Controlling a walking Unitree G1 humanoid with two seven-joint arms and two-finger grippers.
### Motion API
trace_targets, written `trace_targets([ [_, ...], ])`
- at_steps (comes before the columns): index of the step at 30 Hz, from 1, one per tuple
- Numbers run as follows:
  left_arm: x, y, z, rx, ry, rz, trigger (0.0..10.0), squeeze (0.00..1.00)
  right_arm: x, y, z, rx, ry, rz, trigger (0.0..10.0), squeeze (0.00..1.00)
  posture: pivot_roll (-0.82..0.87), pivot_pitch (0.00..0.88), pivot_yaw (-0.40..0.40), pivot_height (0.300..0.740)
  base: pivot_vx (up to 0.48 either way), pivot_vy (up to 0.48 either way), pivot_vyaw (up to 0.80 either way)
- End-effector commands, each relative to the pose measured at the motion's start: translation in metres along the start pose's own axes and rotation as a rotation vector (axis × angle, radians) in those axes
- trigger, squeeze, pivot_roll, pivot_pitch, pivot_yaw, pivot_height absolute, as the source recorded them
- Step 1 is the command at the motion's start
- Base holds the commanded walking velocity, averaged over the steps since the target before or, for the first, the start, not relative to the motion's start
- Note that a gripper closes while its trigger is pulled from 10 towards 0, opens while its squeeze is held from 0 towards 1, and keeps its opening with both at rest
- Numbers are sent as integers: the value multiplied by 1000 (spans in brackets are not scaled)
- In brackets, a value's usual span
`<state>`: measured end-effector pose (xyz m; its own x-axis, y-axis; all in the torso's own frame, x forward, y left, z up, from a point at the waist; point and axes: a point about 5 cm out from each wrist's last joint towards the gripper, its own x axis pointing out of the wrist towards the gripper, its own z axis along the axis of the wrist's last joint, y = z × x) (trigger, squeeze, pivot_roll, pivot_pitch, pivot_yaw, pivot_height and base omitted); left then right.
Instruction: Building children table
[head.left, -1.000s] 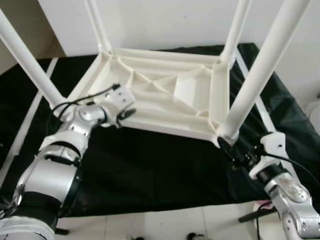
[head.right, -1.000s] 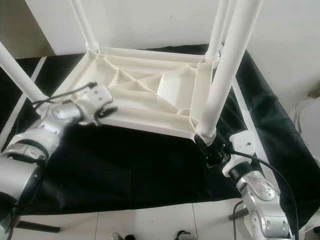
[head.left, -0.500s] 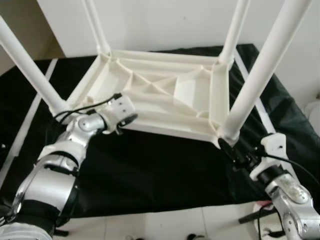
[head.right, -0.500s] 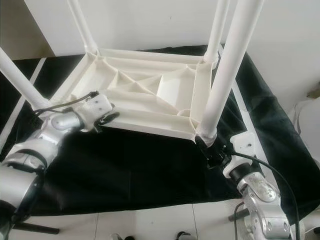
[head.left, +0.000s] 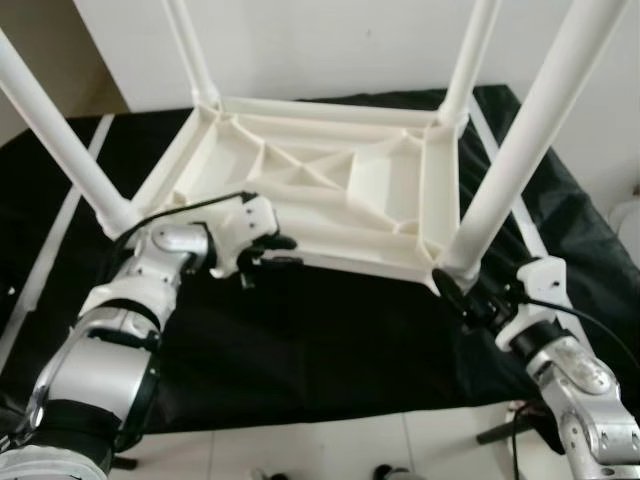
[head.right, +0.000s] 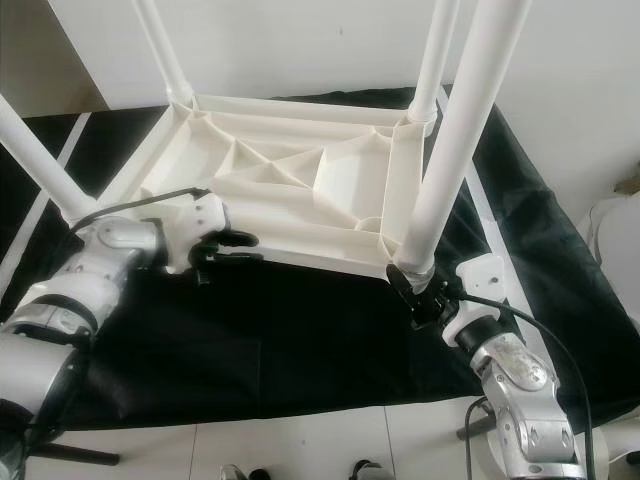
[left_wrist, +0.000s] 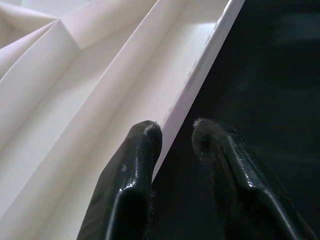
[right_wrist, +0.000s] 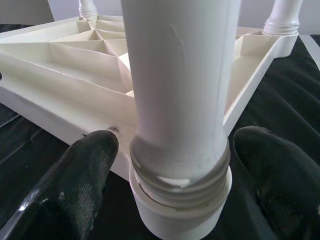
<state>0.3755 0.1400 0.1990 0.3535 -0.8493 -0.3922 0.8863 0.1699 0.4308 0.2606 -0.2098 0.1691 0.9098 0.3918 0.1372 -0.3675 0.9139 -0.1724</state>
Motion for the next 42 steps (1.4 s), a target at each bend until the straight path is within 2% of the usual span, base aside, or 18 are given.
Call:
trace_targets([
  [1, -2, -6, -1, 27, 8, -102, 10000, 1000, 1, 1, -2, 3, -3, 11, 10000, 0, -211, 157, 106, 740, 0, 0, 0],
  [2, -3, -2, 2, 50, 15, -60, 10000, 1000, 2, 0, -1, 1, -7, 9, 10000, 0, -209, 153, 107, 740, 0, 0, 0],
  [3, -4, 2, 3, 67, 31, -17, 10000, 0, 3, 0, -1, -1, -10, 8, 10000, 0, -207, 150, 109, 740, 0, 0, 0],
  [5, -7, 7, 2, 53, 65, 13, 10000, 0, 5, 0, -1, -1, -15, 8, 10000, 0, -207, 148, 107, 740, 0, 0, 0],
  [10, -7, 7, 0, 46, 80, 11, 10000, 0, 6, 1, -1, 0, -17, 9, 10000, 0, -210, 148, 109, 740, 0, 0, 0],
  [11, -6, 6, -1, 51, 81, 10, 10000, 294, 6, 1, -1, 1, -17, 10, 10000, 0, -211, 146, 108, 740, 0, 0, 0],
  [13, -4, 6, -2, 52, 83, 26, 10000, 278, 5, 1, -1, 1, -18, 10, 10000, 0, -215, 147, 107, 740, 0, 0, 0],
  [14, -3, 5, -2, 48, 83, 32, 10000, 129, 5, 0, -1, 0, -18, 10, 10000, 0, -221, 147, 107, 740, 0, 0, 0],
  [16, -3, 5, -2, 48, 83, 32, 10000, 129, 5, 0, -1, 0, -18, 10, 10000, 0, -221, 147, 107, 740, 0, 0, 0],
  [17, -2, 5, -2, 45, 82, 36, 10000, 0, 4, 0, -1, -1, -19, 9, 10000, 0, -221, 147, 107, 740, 0, 0, 0],
  [23, 7, 5, -8, 88, 157, 114, 10000, 0, 2, -3, 0, -12, -17, 2, 10000, 0, -235, 152, 110, 740, 0, 0, 0],
  [28, 11, 8, -8, 113, 182, 184, 10000, 0, 1, -3, 0, -13, -18, -3, 10000, 0, -248, 155, 112, 740, 0, 0, 0],
  [40, 2, 22, 5, 100, 132, 227, 10000, 0, -3, -3, -1, -14, -11, -6, 10000, 0, -250, 147, 109, 740, 0, 0, 0],
  [42, -1, 25, 9, 58, 80, 251, 10000, 0, -1, 1, -2, -7, -13, -1, 10000, 0, -246, 140, 107, 740, 0, 0, 0],
])
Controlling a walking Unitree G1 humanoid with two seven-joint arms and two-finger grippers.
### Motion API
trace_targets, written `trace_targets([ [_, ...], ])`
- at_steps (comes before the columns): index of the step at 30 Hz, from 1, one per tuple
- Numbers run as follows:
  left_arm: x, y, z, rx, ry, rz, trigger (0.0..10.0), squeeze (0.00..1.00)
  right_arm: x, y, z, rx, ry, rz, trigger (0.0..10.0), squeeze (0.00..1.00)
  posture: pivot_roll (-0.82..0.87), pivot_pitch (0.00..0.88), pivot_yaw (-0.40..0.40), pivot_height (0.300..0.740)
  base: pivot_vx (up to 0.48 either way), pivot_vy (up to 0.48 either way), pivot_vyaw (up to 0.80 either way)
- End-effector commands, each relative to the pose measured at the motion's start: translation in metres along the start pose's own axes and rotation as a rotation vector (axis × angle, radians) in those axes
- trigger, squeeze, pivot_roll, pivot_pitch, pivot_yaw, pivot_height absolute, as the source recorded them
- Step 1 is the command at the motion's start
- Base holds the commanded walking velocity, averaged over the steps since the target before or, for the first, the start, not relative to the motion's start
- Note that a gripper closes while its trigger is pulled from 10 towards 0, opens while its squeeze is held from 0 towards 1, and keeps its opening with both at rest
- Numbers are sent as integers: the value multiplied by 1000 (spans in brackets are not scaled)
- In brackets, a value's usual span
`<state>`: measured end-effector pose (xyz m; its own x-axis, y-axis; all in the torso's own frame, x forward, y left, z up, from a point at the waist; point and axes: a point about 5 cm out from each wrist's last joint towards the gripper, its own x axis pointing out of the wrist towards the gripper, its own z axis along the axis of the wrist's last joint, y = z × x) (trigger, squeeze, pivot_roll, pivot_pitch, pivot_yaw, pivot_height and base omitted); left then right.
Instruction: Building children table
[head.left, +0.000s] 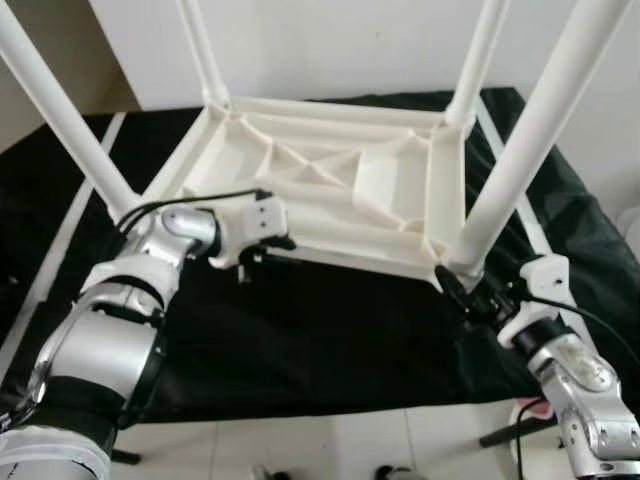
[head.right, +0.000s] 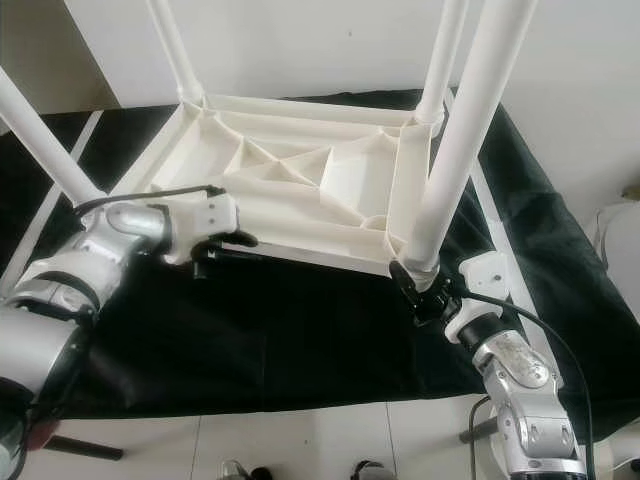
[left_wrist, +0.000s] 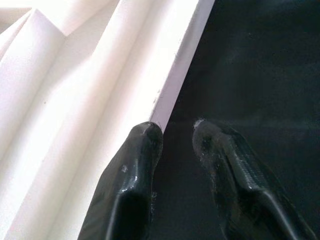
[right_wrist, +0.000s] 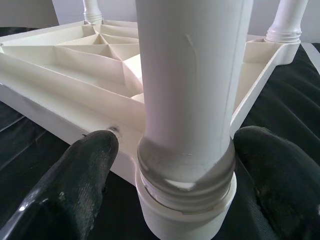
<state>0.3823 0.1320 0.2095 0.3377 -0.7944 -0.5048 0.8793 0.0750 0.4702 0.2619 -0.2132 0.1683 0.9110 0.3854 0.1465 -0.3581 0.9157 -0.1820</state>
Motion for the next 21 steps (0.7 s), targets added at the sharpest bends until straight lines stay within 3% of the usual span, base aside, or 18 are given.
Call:
trace_targets([
  [1, -7, 15, -4, -43, -19, 308, 10000, 0, -1, 4, -1, 4, -5, 7, 10000, 0, -246, 140, 107, 740, 0, 0, 0],
  [9, -21, 29, 4, -206, -218, 457, 10000, 0, 0, 11, -2, 61, -34, -61, 10000, 0, -225, 132, 102, 740, 0, 0, 0],
  [21, -27, 34, 4, -258, -267, 560, 10000, 0, 2, 18, 3, 46, -51, -94, 10000, 0, -209, 146, 99, 740, 0, 0, 0],
])
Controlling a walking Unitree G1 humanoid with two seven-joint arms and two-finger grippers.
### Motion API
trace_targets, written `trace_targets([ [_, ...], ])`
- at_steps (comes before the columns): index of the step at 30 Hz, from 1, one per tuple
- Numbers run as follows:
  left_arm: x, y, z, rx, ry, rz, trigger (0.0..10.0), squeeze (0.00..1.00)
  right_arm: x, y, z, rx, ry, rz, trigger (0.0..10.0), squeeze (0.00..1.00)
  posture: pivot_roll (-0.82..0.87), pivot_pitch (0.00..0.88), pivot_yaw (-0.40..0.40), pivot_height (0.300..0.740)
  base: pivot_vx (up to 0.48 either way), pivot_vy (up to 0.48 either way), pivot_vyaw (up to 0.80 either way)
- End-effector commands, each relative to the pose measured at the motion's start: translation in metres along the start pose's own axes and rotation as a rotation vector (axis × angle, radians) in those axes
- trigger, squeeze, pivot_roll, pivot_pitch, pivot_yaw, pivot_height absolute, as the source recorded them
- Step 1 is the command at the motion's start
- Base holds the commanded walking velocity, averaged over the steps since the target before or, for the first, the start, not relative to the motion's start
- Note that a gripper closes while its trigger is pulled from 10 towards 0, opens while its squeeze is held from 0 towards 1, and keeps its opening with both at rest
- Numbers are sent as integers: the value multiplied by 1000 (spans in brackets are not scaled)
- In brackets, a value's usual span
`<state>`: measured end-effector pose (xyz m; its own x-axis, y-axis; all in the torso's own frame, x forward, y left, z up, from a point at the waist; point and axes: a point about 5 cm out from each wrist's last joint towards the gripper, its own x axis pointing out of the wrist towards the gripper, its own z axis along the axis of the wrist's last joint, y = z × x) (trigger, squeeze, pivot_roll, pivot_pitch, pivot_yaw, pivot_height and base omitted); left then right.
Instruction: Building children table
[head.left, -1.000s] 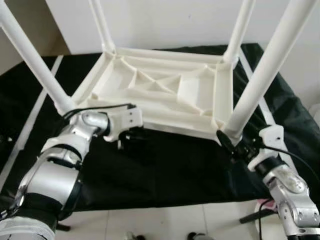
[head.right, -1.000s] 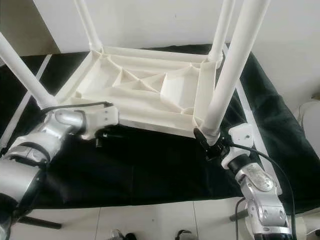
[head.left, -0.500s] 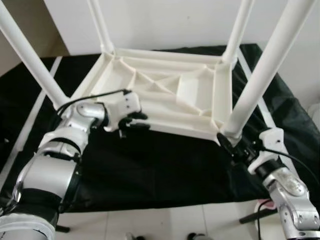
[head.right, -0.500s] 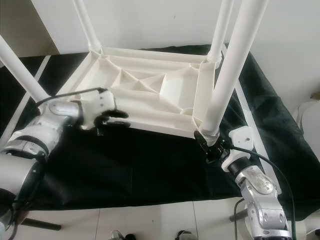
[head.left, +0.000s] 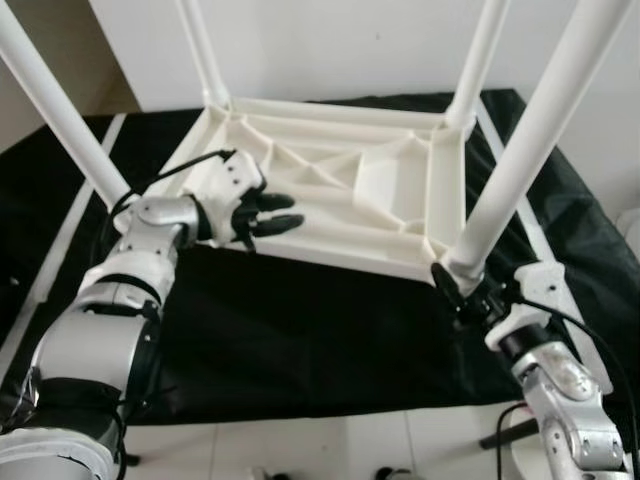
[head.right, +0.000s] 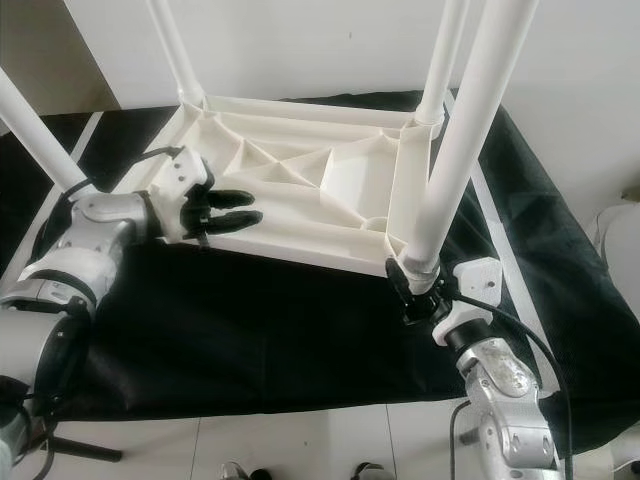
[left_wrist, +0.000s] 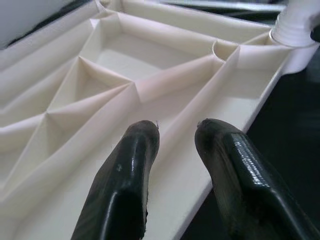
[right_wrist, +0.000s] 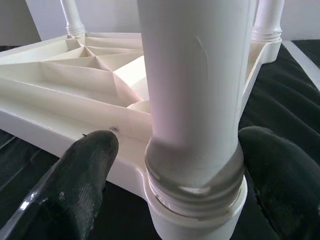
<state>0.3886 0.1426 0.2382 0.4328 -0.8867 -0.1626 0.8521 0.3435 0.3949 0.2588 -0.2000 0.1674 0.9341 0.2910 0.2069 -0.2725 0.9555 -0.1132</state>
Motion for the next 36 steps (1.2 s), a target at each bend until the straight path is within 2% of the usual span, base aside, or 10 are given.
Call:
trace_targets([
  [1, -5, 17, -2, -31, -9, 359, 10000, 0, 0, 4, 4, -6, -12, 7, 10000, 0, -207, 145, 96, 740, 0, 0, 0],
  [7, -4, 18, 0, -43, -41, 388, 10000, 0, 5, 1, 7, -17, -25, -6, 10000, 0, -203, 143, 87, 740, 0, 0, 0],
  [11, -5, 16, 0, -56, -83, 431, 10000, 0, 14, -1, 11, -25, -50, -47, 10000, 0, -201, 140, 68, 740, 0, 0, 0],
  [20, -9, 16, -1, -79, -106, 485, 10000, 0, 20, 6, 10, -9, -29, -76, 10000, 0, -195, 137, 32, 740, 0, 0, 0],
  [25, -5, 11, -2, -107, -132, 515, 10000, 0, 23, 8, 15, -11, -32, -121, 10000, 0, -187, 140, 11, 740, 0, 0, 0],
  [32, -8, 10, -8, -156, -122, 573, 10000, 0, 27, 9, 16, 16, -32, -152, 10000, 0, -173, 143, -5, 740, 0, 0, 0],
  [36, -12, 9, -11, -183, -102, 596, 10000, 0, 34, 15, 17, 34, -37, -160, 10000, 0, -161, 145, -18, 740, 0, 0, 0],
])
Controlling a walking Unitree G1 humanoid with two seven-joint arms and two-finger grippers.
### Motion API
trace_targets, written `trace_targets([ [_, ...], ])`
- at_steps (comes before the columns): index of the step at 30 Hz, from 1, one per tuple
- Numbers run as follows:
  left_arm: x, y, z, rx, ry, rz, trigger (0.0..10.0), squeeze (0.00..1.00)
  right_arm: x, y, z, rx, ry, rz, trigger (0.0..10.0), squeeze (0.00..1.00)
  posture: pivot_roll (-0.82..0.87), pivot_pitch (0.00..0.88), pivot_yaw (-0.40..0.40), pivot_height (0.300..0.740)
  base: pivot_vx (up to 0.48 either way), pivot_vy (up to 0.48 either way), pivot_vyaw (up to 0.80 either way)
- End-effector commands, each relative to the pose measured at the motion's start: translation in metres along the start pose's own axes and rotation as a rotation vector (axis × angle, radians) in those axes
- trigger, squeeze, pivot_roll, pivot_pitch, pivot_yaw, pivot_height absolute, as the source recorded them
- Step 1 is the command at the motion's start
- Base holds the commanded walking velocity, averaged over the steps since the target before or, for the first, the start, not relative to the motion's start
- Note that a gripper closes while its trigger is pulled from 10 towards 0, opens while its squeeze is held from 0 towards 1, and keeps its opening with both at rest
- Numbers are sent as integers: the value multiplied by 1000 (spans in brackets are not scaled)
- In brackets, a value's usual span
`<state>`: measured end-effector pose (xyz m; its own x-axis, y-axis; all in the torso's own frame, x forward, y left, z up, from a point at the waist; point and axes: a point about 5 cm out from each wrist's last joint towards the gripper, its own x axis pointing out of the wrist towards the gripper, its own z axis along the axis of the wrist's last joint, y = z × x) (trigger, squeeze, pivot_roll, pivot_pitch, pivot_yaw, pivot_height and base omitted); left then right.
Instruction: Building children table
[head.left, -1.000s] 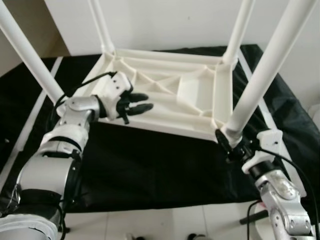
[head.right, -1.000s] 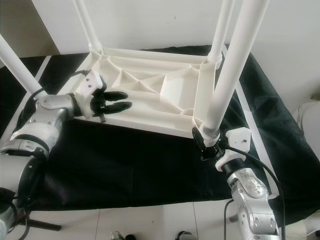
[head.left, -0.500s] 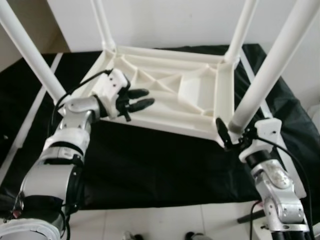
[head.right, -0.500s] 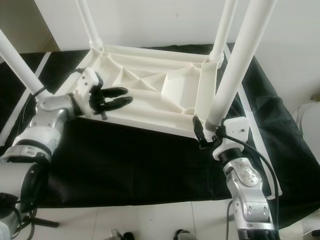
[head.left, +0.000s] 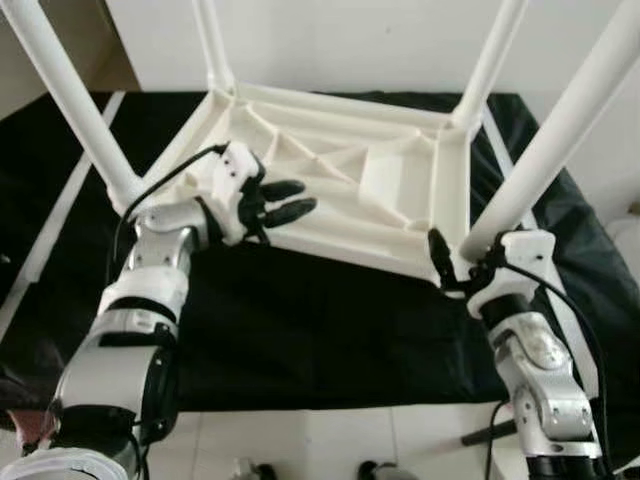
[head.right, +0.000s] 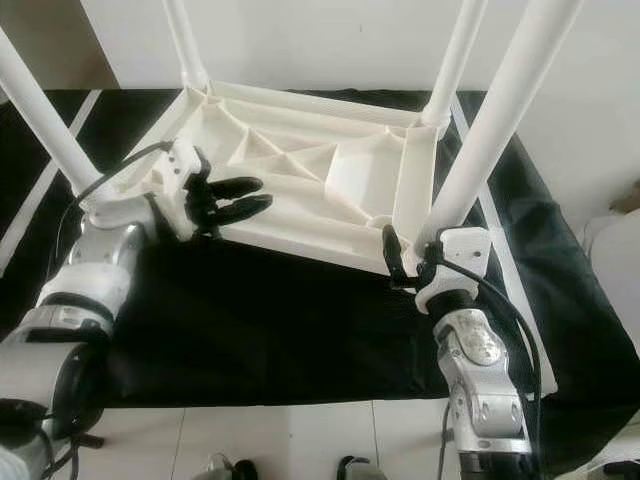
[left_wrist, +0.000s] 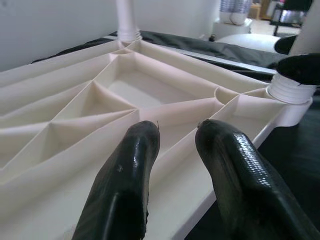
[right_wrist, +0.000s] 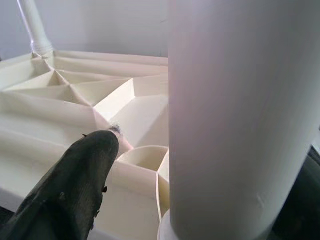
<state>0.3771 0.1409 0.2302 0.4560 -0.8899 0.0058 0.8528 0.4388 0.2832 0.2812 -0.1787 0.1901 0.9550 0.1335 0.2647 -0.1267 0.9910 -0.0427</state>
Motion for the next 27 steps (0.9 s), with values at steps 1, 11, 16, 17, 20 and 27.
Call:
trace_targets([
  [1, -9, 24, -4, -19, 15, 524, 10000, 0, 1, 4, -1, 0, 9, 3, 10000, 0, -161, 145, -18, 740, 0, 0, 0],
  [11, -6, 18, -3, -51, 12, 561, 10000, 0, 4, 10, -4, 12, 17, -17, 10000, 0, -144, 136, -5, 740, 0, 0, 0],
  [16, -4, 15, -4, -55, 20, 562, 10000, 0, 4, 10, -5, 15, 18, -22, 10000, 0, -142, 134, -1, 740, 0, 0, 0],
  [17, -2, 14, -3, -60, 23, 562, 10000, 0, 4, 11, -5, 16, 18, -24, 10000, 0, -141, 130, 6, 740, 0, 0, 0],
  [20, 0, 14, -2, -66, 32, 559, 10000, 0, 4, 11, -6, 21, 16, -33, 10000, 0, -140, 128, 11, 740, 0, 0, 0],
  [27, 0, 14, -8, -13, 111, 593, 10000, 0, 4, 12, -7, 24, 14, -44, 10000, 0, -145, 121, 15, 740, 0, 0, 0],
])
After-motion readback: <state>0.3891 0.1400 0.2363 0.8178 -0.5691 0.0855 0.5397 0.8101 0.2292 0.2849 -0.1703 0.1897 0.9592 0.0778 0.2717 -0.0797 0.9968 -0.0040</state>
